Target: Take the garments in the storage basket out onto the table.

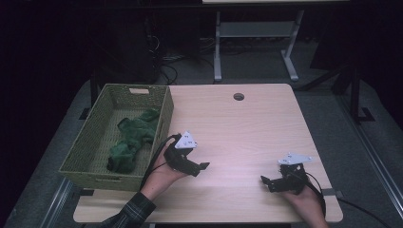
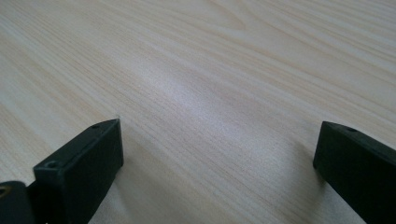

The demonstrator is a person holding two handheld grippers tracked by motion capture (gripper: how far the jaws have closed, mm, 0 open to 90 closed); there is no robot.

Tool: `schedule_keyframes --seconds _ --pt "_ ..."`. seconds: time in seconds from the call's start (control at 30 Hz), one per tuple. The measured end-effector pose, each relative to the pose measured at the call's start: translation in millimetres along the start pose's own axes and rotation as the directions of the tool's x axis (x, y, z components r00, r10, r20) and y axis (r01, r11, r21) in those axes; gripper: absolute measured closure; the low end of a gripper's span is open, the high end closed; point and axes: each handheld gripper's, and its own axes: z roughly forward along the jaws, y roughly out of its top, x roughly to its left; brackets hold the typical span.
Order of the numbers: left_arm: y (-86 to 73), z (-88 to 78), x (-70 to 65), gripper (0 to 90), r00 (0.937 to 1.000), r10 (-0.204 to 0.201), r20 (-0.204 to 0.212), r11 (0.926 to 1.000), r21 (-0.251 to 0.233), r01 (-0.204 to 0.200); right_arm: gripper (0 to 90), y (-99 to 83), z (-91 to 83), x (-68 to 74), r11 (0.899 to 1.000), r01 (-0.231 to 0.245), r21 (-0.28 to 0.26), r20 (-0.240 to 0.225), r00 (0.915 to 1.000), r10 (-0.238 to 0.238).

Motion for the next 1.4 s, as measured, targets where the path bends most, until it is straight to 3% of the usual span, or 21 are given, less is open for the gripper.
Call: schedule_keyframes --seconds 0.57,1.17,1.4 --pt "19.2 -17.3 3.3 13.7 0.9999 0.014 0.005 0.9996 -0.024 -0.014 1.2 0.0 0.0 0.1 1.0 -0.001 0.0 0.0 1.0 0.001" --pt "38.5 -29.2 24.3 13.9 0.9995 0.031 -0.003 0.9988 -0.038 -0.031 1.2 -0.1 0.2 -0.6 1.0 -0.002 -0.002 0.007 1.0 0.002" --pt "45.6 -36.3 39.4 13.9 0.9997 0.02 -0.014 0.9993 -0.03 -0.021 1.2 -0.2 0.1 -0.4 1.0 -0.006 -0.002 0.011 0.9999 0.006"
